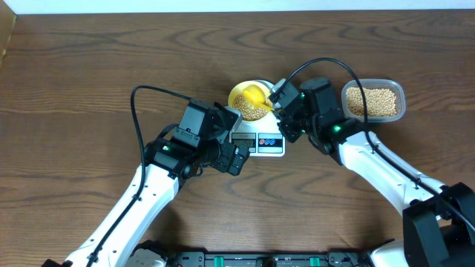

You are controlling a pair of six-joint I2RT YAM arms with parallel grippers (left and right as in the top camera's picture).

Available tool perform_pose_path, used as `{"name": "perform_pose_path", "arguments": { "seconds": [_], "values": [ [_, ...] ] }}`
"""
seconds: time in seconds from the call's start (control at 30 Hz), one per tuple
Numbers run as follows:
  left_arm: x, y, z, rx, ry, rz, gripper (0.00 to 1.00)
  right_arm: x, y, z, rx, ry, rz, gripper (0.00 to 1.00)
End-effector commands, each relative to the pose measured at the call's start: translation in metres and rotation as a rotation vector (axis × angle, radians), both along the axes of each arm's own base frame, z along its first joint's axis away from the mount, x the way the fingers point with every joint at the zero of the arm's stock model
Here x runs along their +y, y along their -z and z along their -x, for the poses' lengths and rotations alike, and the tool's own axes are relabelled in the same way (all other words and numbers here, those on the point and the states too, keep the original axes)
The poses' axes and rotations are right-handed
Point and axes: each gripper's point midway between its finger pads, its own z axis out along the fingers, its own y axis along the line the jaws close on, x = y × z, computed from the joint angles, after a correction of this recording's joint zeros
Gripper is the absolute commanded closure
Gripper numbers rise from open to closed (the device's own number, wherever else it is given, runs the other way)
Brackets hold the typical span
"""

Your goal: Scoop item into bowl and weigh 50g on scale

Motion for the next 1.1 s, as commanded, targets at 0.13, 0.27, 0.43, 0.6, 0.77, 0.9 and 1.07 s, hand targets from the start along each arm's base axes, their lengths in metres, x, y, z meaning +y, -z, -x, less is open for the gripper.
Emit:
{"name": "perform_pose_path", "arguments": {
  "seconds": [0.13, 0.27, 0.43, 0.6, 0.77, 0.9, 1.07],
  "values": [
    [-0.003, -0.004, -0.002, -0.006, 0.013, 0.005, 0.02, -0.017, 0.000, -0.011, 0.001, 0.061, 0.011, 0.99],
    [-0.003, -0.004, -0.002, -0.006, 0.013, 0.005, 0.02, -0.011, -0.001, -0.007, 0.007, 0.028, -0.011, 0.99],
    [-0.003, -0.004, -0.002, -0.006, 0.013, 0.006, 0.02, -0.007, -0.003, -0.005, 0.010, 0.009, -0.032, 0.99],
    [-0.003, -0.004, -0.002, -0.006, 0.013, 0.006, 0.02, -0.005, -0.004, -0.005, 0.011, 0.003, -0.038, 0.99],
    [-0.003, -0.004, -0.002, -0.006, 0.013, 0.006, 0.02, 0.014, -0.010, 0.012, 0.063, -0.103, -0.137, 0.99],
    [-0.003, -0.004, -0.002, -0.006, 0.013, 0.005, 0.02, 0.016, -0.011, 0.014, 0.068, -0.116, -0.151, 0.99],
    [-0.003, -0.004, -0.002, -0.006, 0.013, 0.005, 0.02, 0.016, -0.011, 0.013, 0.074, -0.103, -0.159, 0.99]
  ]
}}
